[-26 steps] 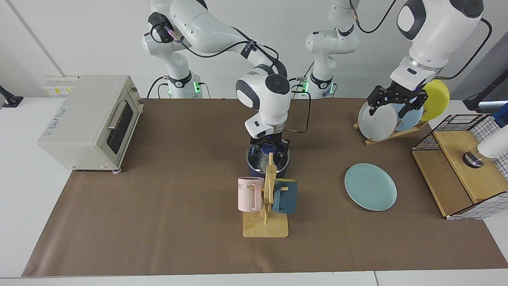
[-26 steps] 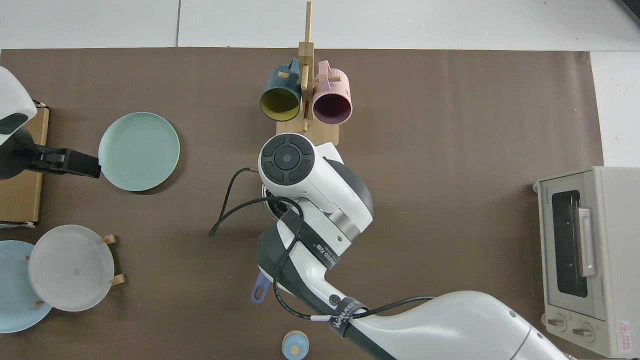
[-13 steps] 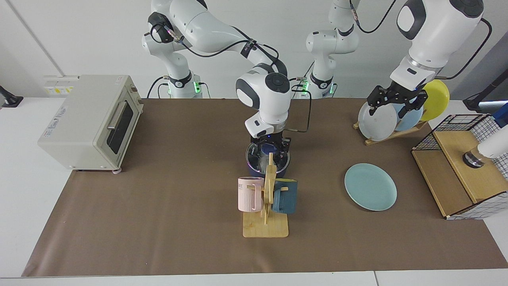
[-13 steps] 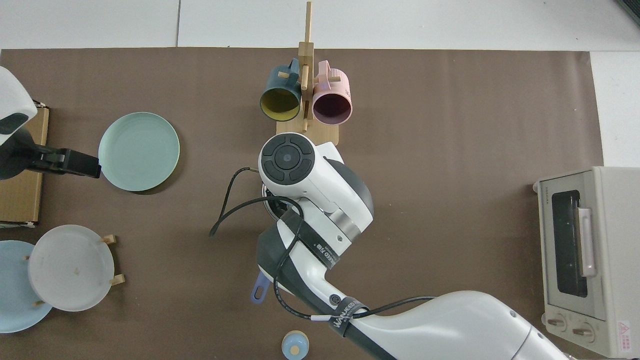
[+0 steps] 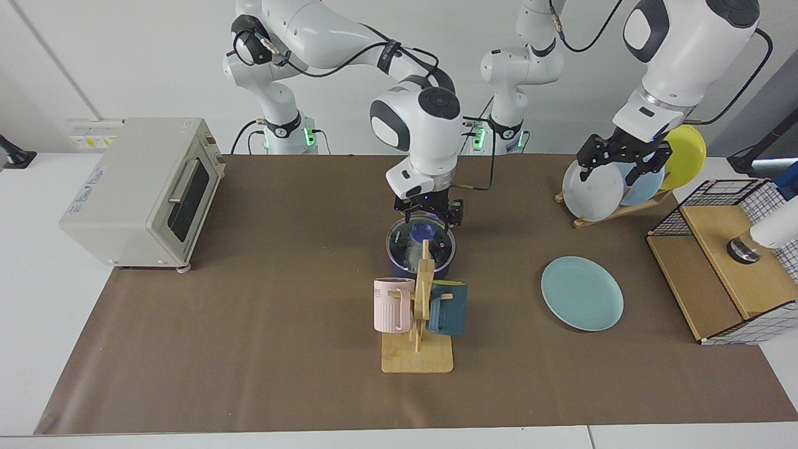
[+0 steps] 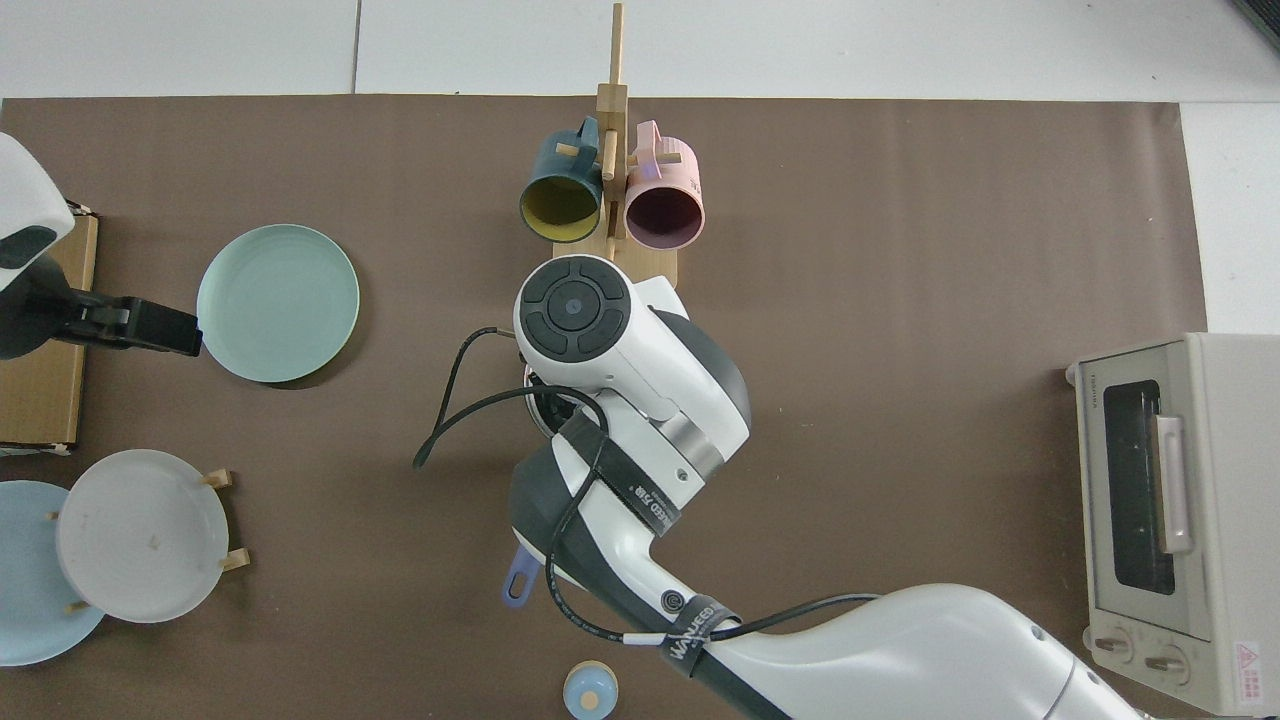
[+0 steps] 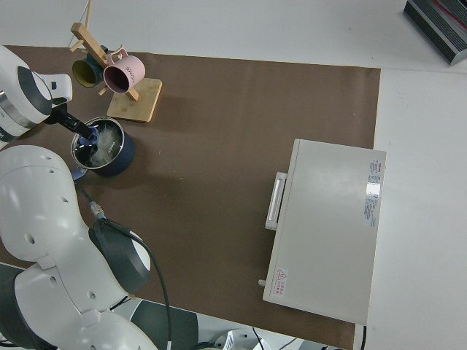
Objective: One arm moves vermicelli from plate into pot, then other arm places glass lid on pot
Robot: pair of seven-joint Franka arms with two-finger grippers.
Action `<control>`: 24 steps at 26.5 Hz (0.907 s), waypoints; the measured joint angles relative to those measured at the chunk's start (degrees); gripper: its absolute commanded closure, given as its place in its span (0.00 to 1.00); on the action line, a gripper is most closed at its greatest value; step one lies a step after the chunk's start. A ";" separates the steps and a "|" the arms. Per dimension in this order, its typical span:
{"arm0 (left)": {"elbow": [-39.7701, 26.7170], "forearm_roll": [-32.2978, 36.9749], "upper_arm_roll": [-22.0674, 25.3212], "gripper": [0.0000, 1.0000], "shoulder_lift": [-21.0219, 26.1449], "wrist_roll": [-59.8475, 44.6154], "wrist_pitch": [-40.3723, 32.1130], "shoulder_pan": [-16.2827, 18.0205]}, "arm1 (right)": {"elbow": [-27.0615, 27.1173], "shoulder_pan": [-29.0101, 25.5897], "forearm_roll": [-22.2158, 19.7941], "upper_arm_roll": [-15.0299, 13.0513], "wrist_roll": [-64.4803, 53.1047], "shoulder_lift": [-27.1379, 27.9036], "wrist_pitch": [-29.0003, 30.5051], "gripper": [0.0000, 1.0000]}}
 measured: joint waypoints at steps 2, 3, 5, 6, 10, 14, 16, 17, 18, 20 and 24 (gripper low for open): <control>0.00 0.00 0.00 0.00 0.00 0.00 0.00 0.00 | 0.34 -0.76 0.00 0.39 -0.48 -1.42 -0.34 0.00; 0.00 0.00 0.00 0.00 0.00 0.00 0.00 0.00 | 0.35 -1.32 0.00 0.68 -1.00 -2.22 -0.49 0.00; 0.00 0.00 0.00 0.00 0.00 0.00 0.00 0.00 | 0.26 -2.69 0.00 1.32 -2.77 -3.72 -1.19 0.00; 0.00 0.00 0.00 0.00 0.00 0.00 0.00 0.00 | 0.09 -3.48 0.00 1.59 -3.88 -4.42 -1.54 0.00; 0.00 0.00 0.00 0.00 0.00 0.00 0.00 0.00 | -1.15 -6.51 0.65 1.88 -9.09 -6.75 -2.27 0.00; 0.00 0.00 0.00 0.00 0.00 0.00 0.00 0.00 | -2.70 -9.10 1.41 0.59 -15.63 -8.50 -2.84 0.00; 0.00 0.00 0.00 0.00 0.00 0.00 0.00 0.00 | -3.03 -9.48 2.54 -1.04 -19.07 -9.18 -3.69 0.00; 0.00 0.00 0.00 0.00 0.00 0.01 0.00 0.00 | -3.23 -9.54 3.40 -2.20 -21.09 -9.63 -4.18 0.00; 0.00 0.00 0.00 0.00 0.00 0.01 0.00 0.00 | -3.66 -9.53 4.70 -3.84 -23.52 -10.33 -4.66 0.00; 0.00 0.00 0.00 0.00 0.00 0.01 0.00 0.00 | -4.79 -9.54 6.82 -6.66 -27.37 -11.76 -4.98 0.00; 0.00 0.00 0.00 0.00 0.00 0.01 0.00 0.00 | -8.12 -9.64 9.02 -11.68 -34.68 -15.28 -5.05 0.00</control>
